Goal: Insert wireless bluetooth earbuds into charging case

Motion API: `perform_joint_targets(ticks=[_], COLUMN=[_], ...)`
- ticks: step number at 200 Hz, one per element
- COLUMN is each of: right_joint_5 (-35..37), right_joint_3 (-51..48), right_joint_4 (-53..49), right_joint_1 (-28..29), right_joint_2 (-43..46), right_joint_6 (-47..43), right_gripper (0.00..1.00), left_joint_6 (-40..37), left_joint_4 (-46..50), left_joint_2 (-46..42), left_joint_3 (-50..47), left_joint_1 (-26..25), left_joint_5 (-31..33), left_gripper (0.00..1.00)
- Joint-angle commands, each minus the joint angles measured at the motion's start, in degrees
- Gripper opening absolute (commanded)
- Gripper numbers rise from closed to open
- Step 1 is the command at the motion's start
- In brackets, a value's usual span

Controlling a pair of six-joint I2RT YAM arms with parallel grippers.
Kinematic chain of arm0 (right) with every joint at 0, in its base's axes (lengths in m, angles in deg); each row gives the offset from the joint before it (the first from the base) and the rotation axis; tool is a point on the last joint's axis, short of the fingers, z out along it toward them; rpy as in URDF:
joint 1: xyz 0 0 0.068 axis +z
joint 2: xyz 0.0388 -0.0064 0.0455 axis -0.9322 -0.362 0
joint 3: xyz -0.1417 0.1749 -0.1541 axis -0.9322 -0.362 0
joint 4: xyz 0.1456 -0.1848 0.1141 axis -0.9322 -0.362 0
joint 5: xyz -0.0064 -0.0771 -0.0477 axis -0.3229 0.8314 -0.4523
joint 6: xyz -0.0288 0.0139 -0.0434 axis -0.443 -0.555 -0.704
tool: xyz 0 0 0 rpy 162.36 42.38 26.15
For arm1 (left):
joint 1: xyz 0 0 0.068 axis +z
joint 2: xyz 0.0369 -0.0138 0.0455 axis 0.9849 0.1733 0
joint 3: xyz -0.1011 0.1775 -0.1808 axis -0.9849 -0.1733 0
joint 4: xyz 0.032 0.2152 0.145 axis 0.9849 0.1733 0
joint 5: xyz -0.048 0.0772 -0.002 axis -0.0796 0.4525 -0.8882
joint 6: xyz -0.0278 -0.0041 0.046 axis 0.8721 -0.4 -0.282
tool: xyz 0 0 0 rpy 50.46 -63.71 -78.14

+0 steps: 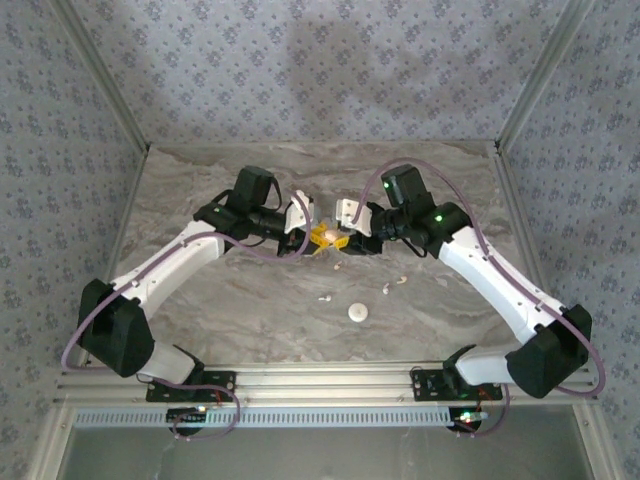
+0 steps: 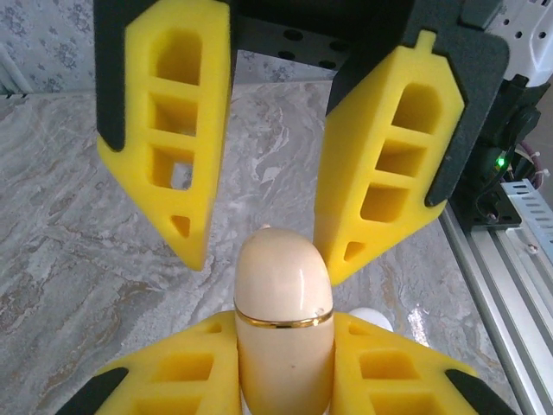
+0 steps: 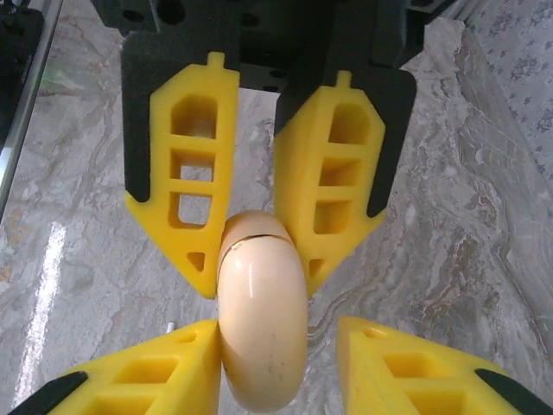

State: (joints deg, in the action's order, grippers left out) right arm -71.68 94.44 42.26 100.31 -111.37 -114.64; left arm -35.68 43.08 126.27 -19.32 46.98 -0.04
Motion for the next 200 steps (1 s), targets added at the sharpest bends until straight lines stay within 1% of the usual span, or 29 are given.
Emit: perform_joint_targets(ticks=[1, 28, 54, 72, 94, 130, 160, 180, 200], right_joint_5=[-1.9, -2.1, -3.9, -4.6, -6.1, -7.7, -8.8, -13.2, -17.9], right_joint_3=[0.1, 0.1, 0.1, -0.2, -1.0, -3.0, -5.7, -7.9, -8.5], right_joint_4=[3.1, 3.5, 4.3, 5.0, 5.8, 8.9, 5.3, 7.2, 10.1], right_joint_1=[-2.1, -4.0, -6.0, -6.8, -7.6, -9.1, -8.9, -9.7, -10.9], right_joint_2=[1.2, 1.4, 1.7, 2.0, 2.7, 6.3, 8.0, 8.7, 8.4], right_joint_6=[2.4, 2.7, 3.5, 4.6, 6.9, 12.5, 9.1, 10.6, 12.7], right_gripper=[0.41, 0.41, 0.41, 0.41, 0.42, 0.44, 0.45, 0.48, 0.56], left_joint_6=[-1.1, -1.1, -0.8, 1.4, 8.1, 22.2, 28.5, 35.7, 42.6], left_joint_4=[1.2, 1.2, 1.0, -1.6, -10.8, -32.1, -39.6, -49.7, -59.3], left_joint_2=[0.1, -0.2, -0.1, -0.2, -0.3, -0.2, 0.9, 1.2, 2.0], left_joint_3=[0.6, 0.4, 0.1, -0.8, -4.3, -11.3, -12.7, -14.8, -16.2], left_joint_1=[-0.5, -0.5, -0.5, 0.0, 0.9, 2.0, 2.5, 2.6, 2.6], left_joint_5=[-3.0, -3.3, -3.5, -4.9, -7.1, -7.7, -8.4, -8.4, -7.7], left_gripper=[0.22, 0.21, 0.2, 0.19, 0.18, 0.18, 0.18, 0.18, 0.18])
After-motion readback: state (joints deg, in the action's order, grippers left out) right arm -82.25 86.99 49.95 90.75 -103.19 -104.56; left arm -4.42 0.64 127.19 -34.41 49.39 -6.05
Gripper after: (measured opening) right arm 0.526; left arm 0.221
